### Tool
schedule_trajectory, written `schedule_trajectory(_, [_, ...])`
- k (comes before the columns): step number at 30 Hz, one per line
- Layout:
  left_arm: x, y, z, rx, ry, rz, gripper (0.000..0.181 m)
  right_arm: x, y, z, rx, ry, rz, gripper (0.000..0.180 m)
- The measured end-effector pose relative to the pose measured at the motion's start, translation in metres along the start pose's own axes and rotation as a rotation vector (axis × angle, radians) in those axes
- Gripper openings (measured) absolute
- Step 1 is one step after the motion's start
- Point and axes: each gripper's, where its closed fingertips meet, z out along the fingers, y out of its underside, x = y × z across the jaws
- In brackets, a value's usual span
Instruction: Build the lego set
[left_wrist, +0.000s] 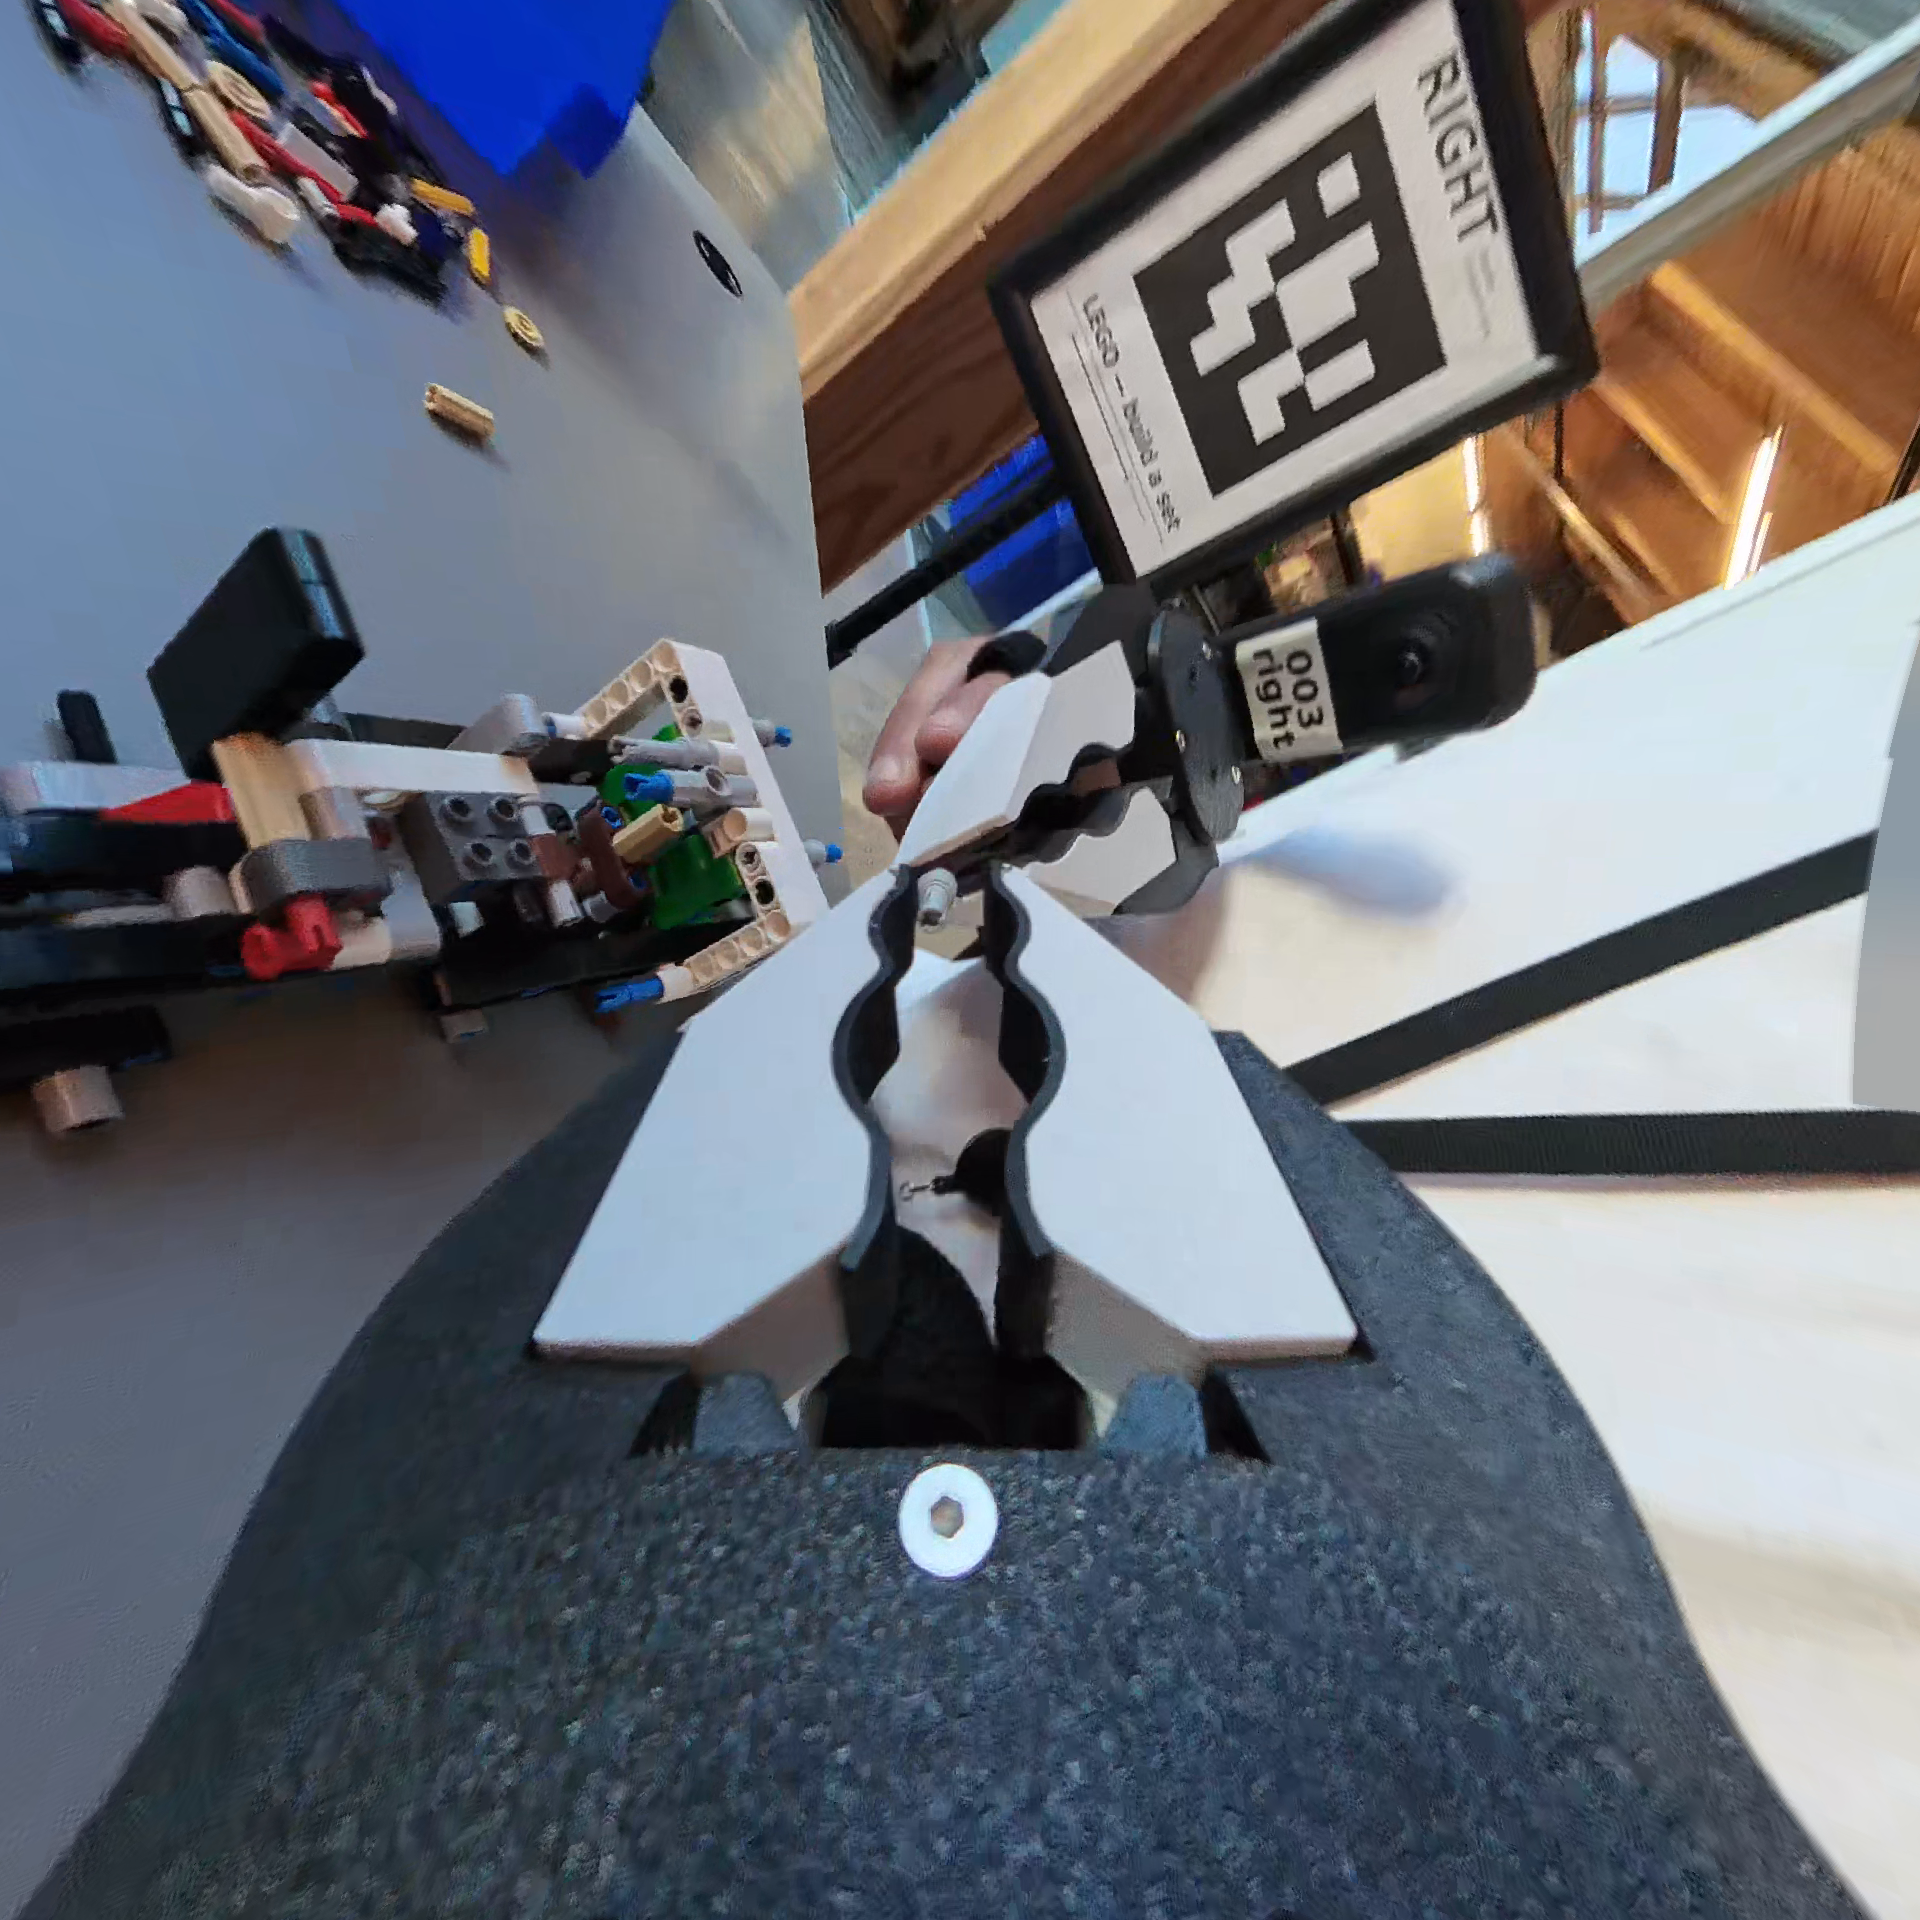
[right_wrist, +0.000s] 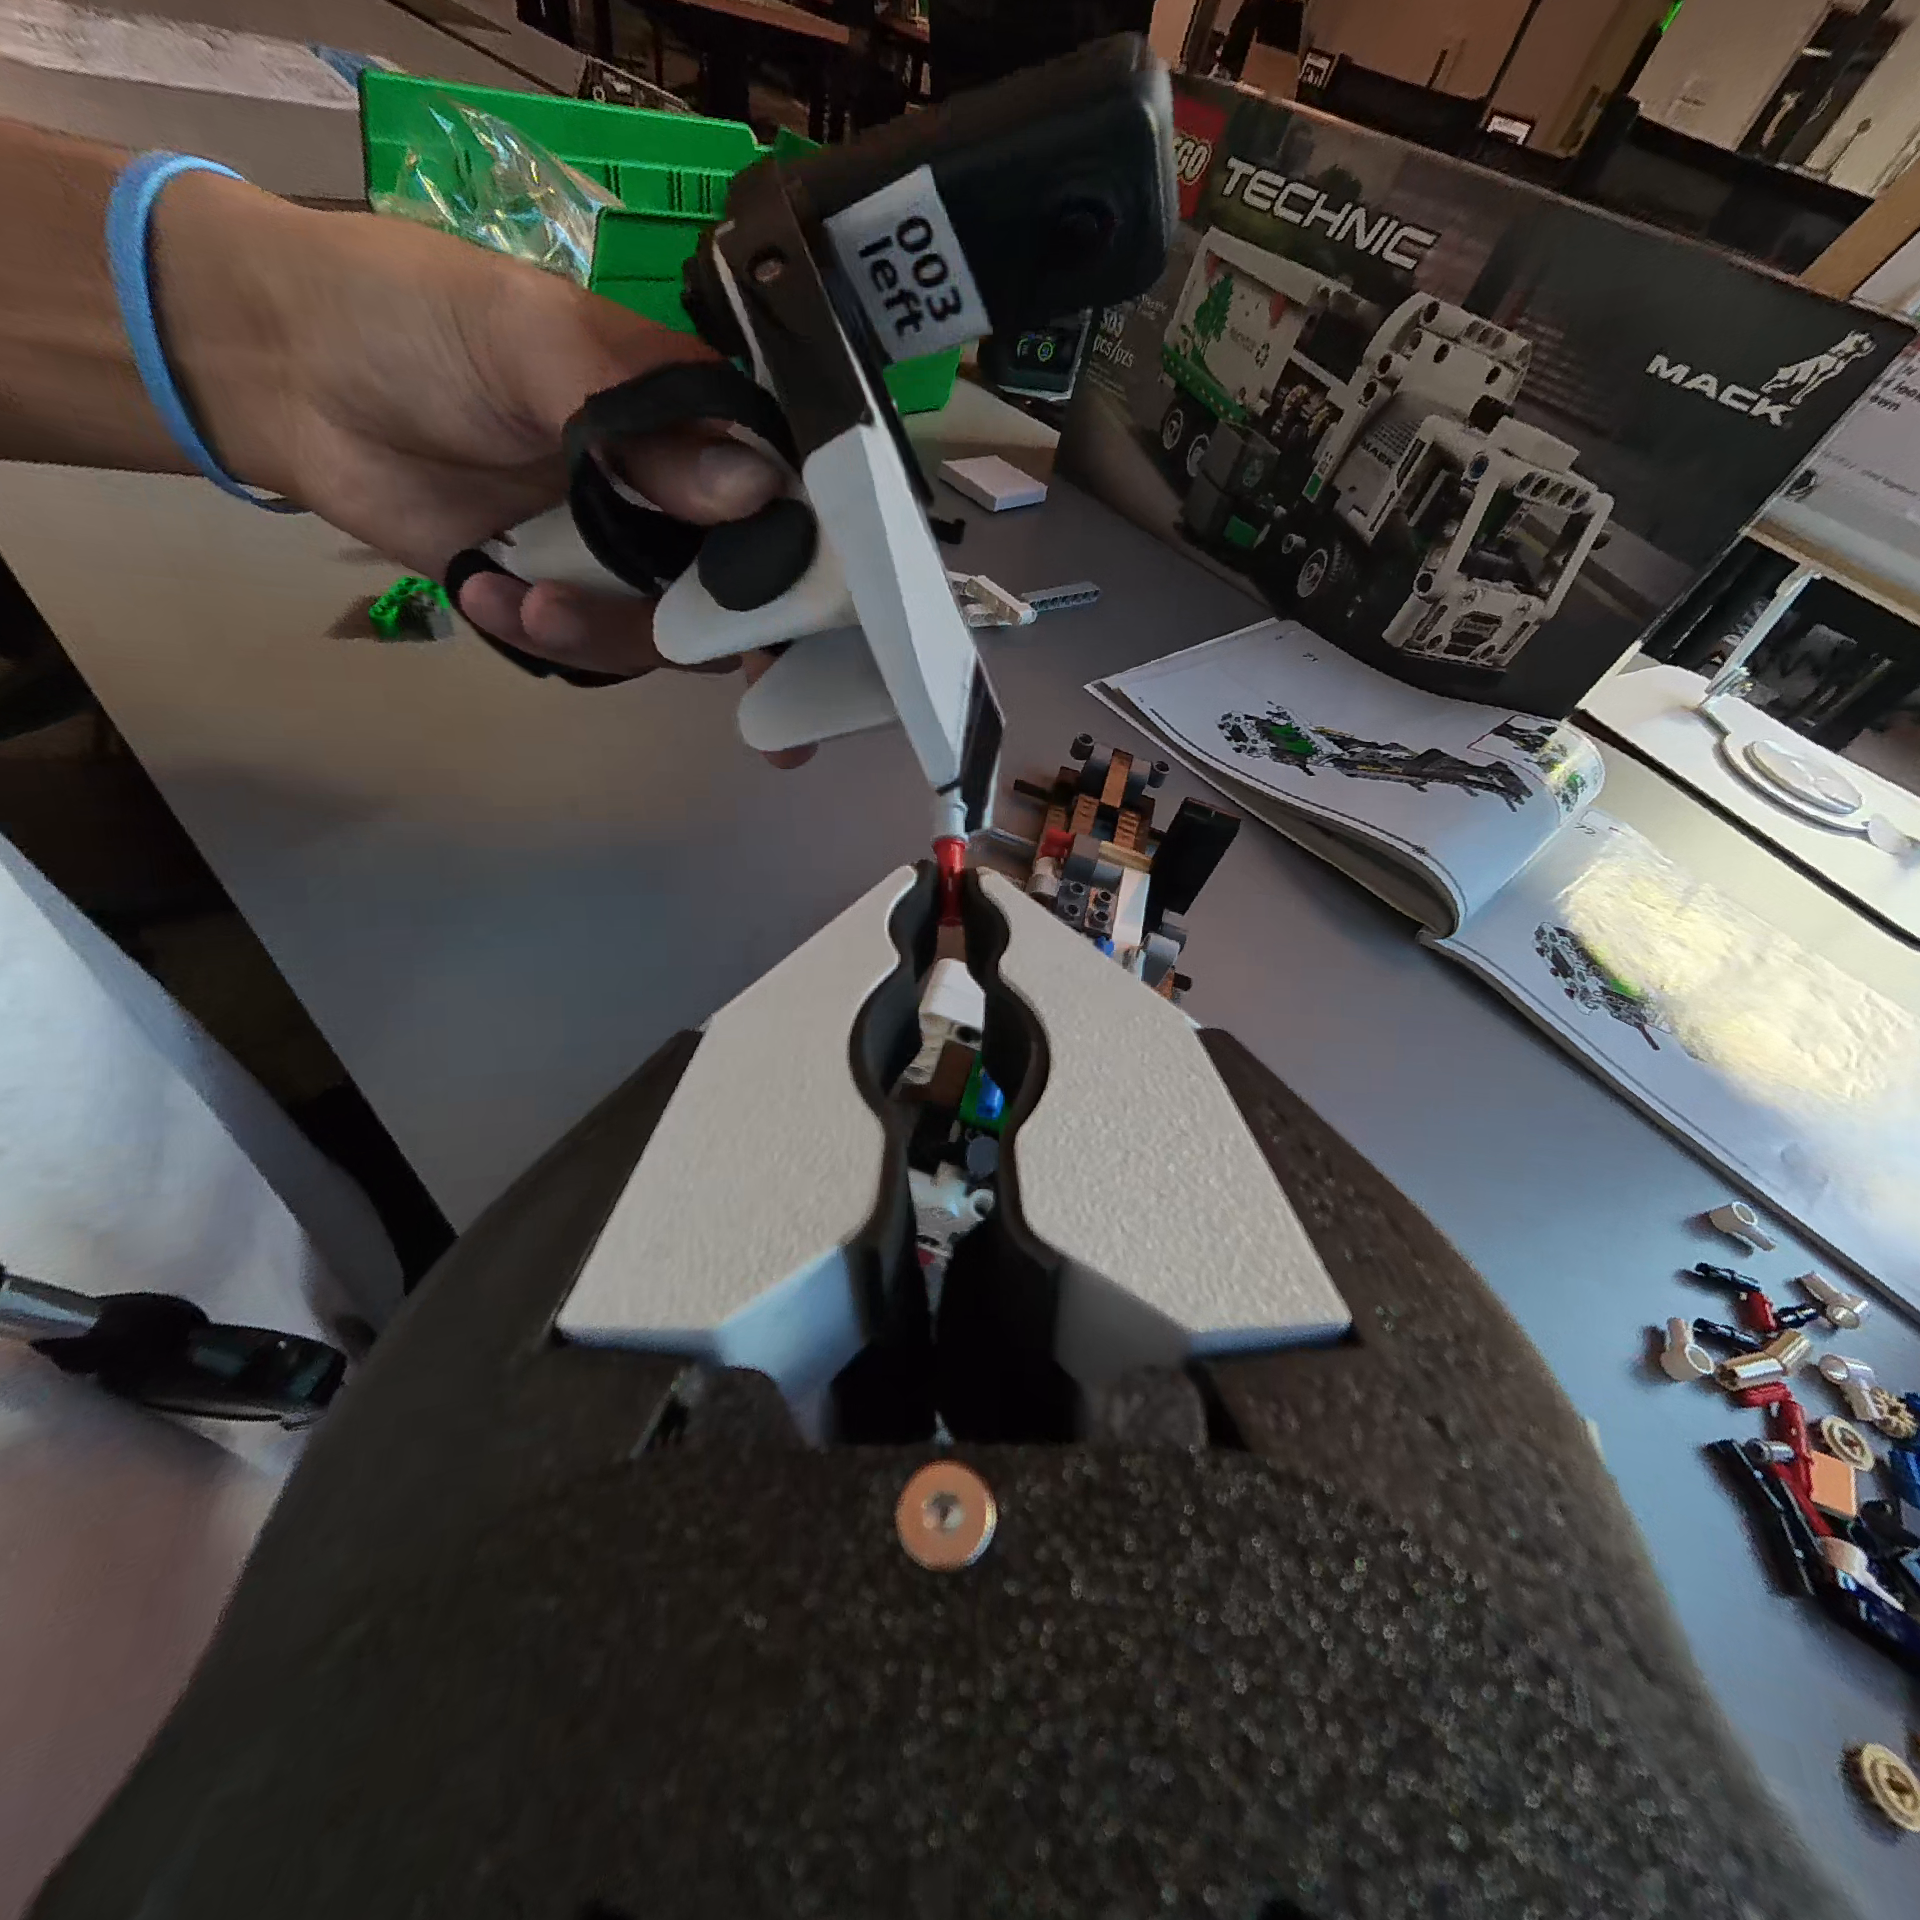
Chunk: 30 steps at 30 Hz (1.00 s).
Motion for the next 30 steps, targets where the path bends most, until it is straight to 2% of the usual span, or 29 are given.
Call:
schedule_trajectory(3, [0.002,0.004,-0.001,-0.092,0.011,0.094,0.01,-0.001,0.0,-0.002,0.006,-0.008,0.015,0.003])
schedule_trajectory(5, [-0.002,0.009,-0.001,-0.159,-0.01,0.187,0.002,-0.002,0.002,-0.002,-0.004,-0.012,0.004,0.003])
schedule_trajectory(11, [-0.006,0.006,0.001,-0.195,-0.045,0.319,0.001,0.005,0.004,-0.002,-0.024,0.008,-0.014,0.003])
schedule_trajectory(15, [-0.012,0.006,0.0,-0.218,-0.073,0.319,0.001,0.008,0.013,-0.001,-0.082,0.028,0.014,0.024])
schedule_trajectory(18, [-0.021,-0.001,-0.011,-0.197,-0.097,0.279,0.001,0.016,0.02,-0.008,-0.132,0.123,0.027,0.041])
schedule_trajectory(21, [-0.031,-0.001,-0.014,-0.23,-0.126,0.232,0.001,0.026,0.03,-0.01,-0.205,0.273,0.023,0.065])
schedule_trajectory(24, [-0.039,0.0,-0.011,-0.286,-0.136,0.205,0.001,0.026,0.036,-0.001,-0.233,0.294,0.099,0.082])
schedule_trajectory(27, [-0.045,-0.001,-0.01,-0.307,-0.142,0.187,0.001,0.022,0.045,0.01,-0.284,0.256,0.155,0.095])
schedule_trajectory(30, [-0.047,0.002,-0.012,-0.331,-0.137,0.165,0.001,0.024,0.049,0.016,-0.291,0.279,0.165,0.096])
